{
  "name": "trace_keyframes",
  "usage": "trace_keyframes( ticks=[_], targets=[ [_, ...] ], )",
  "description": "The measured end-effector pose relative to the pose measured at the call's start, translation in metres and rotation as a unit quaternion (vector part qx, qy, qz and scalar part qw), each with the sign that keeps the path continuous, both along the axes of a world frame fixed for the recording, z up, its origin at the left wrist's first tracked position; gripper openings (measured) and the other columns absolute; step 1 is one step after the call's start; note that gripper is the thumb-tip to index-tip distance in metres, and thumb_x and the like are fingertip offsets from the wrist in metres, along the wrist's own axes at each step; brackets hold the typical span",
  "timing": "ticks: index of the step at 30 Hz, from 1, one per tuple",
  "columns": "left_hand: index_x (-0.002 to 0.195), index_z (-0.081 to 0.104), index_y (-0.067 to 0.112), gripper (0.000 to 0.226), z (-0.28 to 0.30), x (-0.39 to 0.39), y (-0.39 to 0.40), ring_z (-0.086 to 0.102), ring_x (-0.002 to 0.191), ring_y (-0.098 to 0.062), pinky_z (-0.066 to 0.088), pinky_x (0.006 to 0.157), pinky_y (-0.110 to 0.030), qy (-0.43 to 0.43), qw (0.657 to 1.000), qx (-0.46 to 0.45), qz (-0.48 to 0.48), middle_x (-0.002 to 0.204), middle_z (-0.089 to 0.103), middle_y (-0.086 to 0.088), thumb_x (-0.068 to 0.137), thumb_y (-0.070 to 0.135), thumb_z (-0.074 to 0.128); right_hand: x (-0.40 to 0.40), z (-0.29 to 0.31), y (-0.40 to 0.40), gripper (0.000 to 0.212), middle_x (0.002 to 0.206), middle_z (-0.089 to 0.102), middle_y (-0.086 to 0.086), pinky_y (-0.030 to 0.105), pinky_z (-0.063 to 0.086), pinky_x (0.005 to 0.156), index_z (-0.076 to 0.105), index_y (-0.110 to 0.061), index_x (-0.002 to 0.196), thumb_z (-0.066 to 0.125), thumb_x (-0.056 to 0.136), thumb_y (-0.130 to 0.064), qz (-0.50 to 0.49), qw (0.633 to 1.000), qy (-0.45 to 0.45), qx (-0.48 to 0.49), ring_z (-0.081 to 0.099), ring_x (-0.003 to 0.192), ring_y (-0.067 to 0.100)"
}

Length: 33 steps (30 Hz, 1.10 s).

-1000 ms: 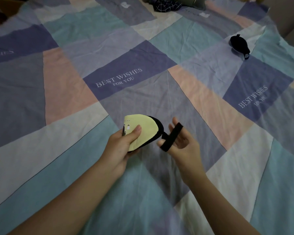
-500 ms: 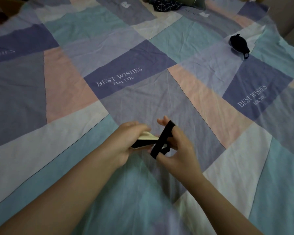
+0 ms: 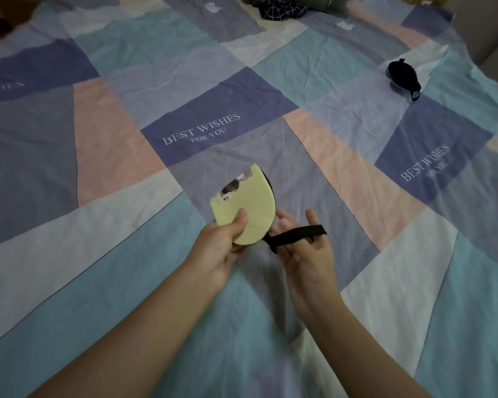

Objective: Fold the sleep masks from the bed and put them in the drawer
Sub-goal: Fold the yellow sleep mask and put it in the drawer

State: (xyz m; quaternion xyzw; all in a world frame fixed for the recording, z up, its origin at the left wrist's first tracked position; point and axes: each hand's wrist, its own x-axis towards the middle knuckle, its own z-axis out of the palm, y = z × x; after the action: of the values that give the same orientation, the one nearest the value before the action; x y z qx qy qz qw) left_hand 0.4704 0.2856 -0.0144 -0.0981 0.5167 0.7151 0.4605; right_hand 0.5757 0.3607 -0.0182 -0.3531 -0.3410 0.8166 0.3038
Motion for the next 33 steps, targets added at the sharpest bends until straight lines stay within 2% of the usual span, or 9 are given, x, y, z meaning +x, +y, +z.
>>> trace_keyframes(
  ticks=[3, 7, 9, 12, 18, 24, 27, 31, 33],
  targets=[
    [0.098, 0.064, 0.009, 0.012, 0.002, -0.004, -0.003, 0.072, 0.070, -0.012, 0.056, 0.058, -0.022, 0.011, 1.000, 0.025, -0.006, 0.079, 0.076, -0.002, 0.092, 0.016, 0.055, 0.006, 0.001, 0.003, 0.069, 0.126, 0.062, 0.017, 0.027, 0.058, 0.069, 0.040, -0.007, 0.137, 0.068, 0.074, -0.011, -0.050, 0.987, 0.075, -0.133, 0.070, 0.100, 0.026],
    [0.089, 0.063, 0.014, 0.008, 0.003, -0.002, -0.007, 0.062, 0.053, -0.009, 0.050, 0.049, -0.019, 0.012, 0.999, 0.009, -0.028, 0.063, 0.065, 0.001, 0.087, 0.022, 0.062, 0.013, 0.001, 0.004, 0.047, 0.121, 0.066, 0.015, 0.024, 0.058, 0.068, 0.054, -0.005, 0.119, 0.065, 0.077, -0.019, -0.038, 0.983, 0.093, -0.154, 0.069, 0.102, 0.025],
    [0.077, 0.065, 0.018, 0.017, 0.004, -0.001, -0.010, 0.053, 0.047, -0.008, 0.040, 0.042, -0.017, 0.076, 0.994, -0.015, -0.074, 0.057, 0.058, 0.004, 0.074, 0.033, 0.070, 0.015, 0.002, 0.006, 0.045, 0.112, 0.071, 0.014, 0.025, 0.058, 0.070, 0.056, -0.001, 0.118, 0.065, 0.076, -0.016, -0.032, 0.988, 0.089, -0.125, 0.071, 0.096, 0.024],
    [0.076, 0.076, 0.017, 0.023, 0.008, 0.002, -0.014, 0.064, 0.060, -0.008, 0.046, 0.050, -0.016, 0.155, 0.976, -0.016, -0.154, 0.072, 0.072, 0.003, 0.064, 0.037, 0.076, 0.020, 0.009, 0.010, 0.051, 0.095, 0.075, 0.007, 0.027, 0.059, 0.076, 0.060, 0.000, 0.117, 0.070, 0.070, -0.018, 0.005, 0.999, 0.043, -0.020, 0.071, 0.087, 0.019],
    [0.086, 0.074, 0.016, 0.026, 0.012, -0.008, -0.017, 0.069, 0.073, -0.013, 0.052, 0.064, -0.025, 0.285, 0.936, -0.065, -0.197, 0.083, 0.076, -0.003, 0.067, 0.032, 0.082, 0.030, 0.025, 0.023, 0.055, 0.107, 0.074, 0.009, 0.031, 0.057, 0.084, 0.068, -0.008, 0.110, 0.083, 0.058, -0.017, 0.116, 0.982, -0.050, 0.140, 0.069, 0.103, 0.023],
    [0.073, 0.068, 0.032, 0.027, 0.014, -0.009, -0.018, 0.055, 0.053, 0.001, 0.043, 0.049, -0.018, 0.448, 0.842, -0.096, -0.284, 0.058, 0.063, 0.012, 0.059, 0.053, 0.078, 0.029, 0.035, 0.021, 0.057, 0.088, 0.077, 0.001, 0.018, 0.055, 0.064, 0.070, -0.012, 0.106, 0.087, 0.052, -0.006, 0.206, 0.953, -0.100, 0.197, 0.073, 0.079, 0.012],
    [0.070, 0.063, 0.024, 0.035, 0.017, -0.011, -0.018, 0.049, 0.049, 0.001, 0.037, 0.046, -0.016, 0.479, 0.804, -0.085, -0.343, 0.054, 0.055, 0.013, 0.064, 0.057, 0.074, 0.027, 0.034, 0.024, 0.052, 0.084, 0.077, 0.002, 0.019, 0.055, 0.065, 0.068, -0.009, 0.110, 0.082, 0.061, 0.001, 0.226, 0.946, -0.120, 0.198, 0.073, 0.076, 0.013],
    [0.079, 0.069, 0.024, 0.030, 0.020, -0.013, -0.018, 0.060, 0.059, 0.002, 0.045, 0.054, -0.016, 0.470, 0.762, -0.102, -0.434, 0.064, 0.064, 0.009, 0.060, 0.042, 0.084, 0.024, 0.034, 0.029, 0.043, 0.083, 0.073, 0.006, 0.021, 0.052, 0.056, 0.070, -0.009, 0.100, 0.079, 0.058, -0.018, 0.248, 0.936, -0.125, 0.218, 0.068, 0.071, 0.018],
    [0.081, 0.067, 0.024, 0.023, 0.019, -0.010, -0.020, 0.060, 0.062, 0.004, 0.045, 0.055, -0.012, 0.443, 0.769, -0.089, -0.452, 0.067, 0.065, 0.012, 0.068, 0.038, 0.082, 0.023, 0.033, 0.033, 0.041, 0.084, 0.072, 0.004, 0.023, 0.049, 0.048, 0.071, -0.010, 0.097, 0.078, 0.058, -0.022, 0.243, 0.940, -0.130, 0.200, 0.065, 0.067, 0.017]
  ],
)
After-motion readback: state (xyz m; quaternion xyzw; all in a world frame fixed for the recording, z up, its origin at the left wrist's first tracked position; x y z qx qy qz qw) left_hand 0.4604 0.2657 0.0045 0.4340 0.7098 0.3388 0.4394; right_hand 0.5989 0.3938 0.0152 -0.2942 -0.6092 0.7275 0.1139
